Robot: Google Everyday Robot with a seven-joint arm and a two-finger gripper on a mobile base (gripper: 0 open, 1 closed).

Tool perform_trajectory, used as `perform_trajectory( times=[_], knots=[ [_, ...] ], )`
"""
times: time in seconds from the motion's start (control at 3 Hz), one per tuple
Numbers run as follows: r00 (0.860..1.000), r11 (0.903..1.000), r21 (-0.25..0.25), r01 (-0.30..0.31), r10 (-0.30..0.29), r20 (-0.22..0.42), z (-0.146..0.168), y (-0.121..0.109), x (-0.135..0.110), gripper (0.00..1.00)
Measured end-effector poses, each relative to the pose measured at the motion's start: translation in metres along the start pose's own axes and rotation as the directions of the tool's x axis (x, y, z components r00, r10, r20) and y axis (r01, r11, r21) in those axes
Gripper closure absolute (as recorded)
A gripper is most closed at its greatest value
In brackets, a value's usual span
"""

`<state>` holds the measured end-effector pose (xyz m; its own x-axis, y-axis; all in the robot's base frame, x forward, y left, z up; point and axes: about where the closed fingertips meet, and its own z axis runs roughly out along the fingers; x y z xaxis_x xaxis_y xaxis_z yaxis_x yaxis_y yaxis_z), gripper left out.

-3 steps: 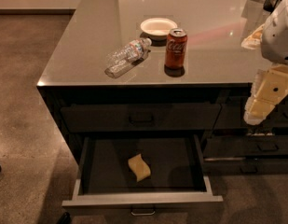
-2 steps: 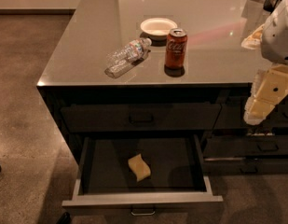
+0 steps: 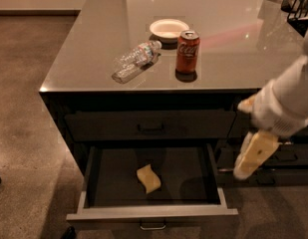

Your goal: Pick sponge from middle drawer and place on counter

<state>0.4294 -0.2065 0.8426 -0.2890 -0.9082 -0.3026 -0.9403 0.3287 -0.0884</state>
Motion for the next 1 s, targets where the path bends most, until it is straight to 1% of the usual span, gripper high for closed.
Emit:
perform_trajectory(
  times=[0.33, 0.67, 1.0],
  knots=[
    [0.999, 0.9992, 0.001, -0.040, 0.040, 0.005, 0.038, 0.010, 0.022, 0.00],
    [0.999, 0.9992, 0.002, -0.039, 0.039, 0.005, 0.038, 0.010, 0.021, 0.00],
    [0.996, 0.9953, -0.050, -0.083, 0.085, 0.026, 0.071, -0.002, 0.012, 0.00]
  ],
)
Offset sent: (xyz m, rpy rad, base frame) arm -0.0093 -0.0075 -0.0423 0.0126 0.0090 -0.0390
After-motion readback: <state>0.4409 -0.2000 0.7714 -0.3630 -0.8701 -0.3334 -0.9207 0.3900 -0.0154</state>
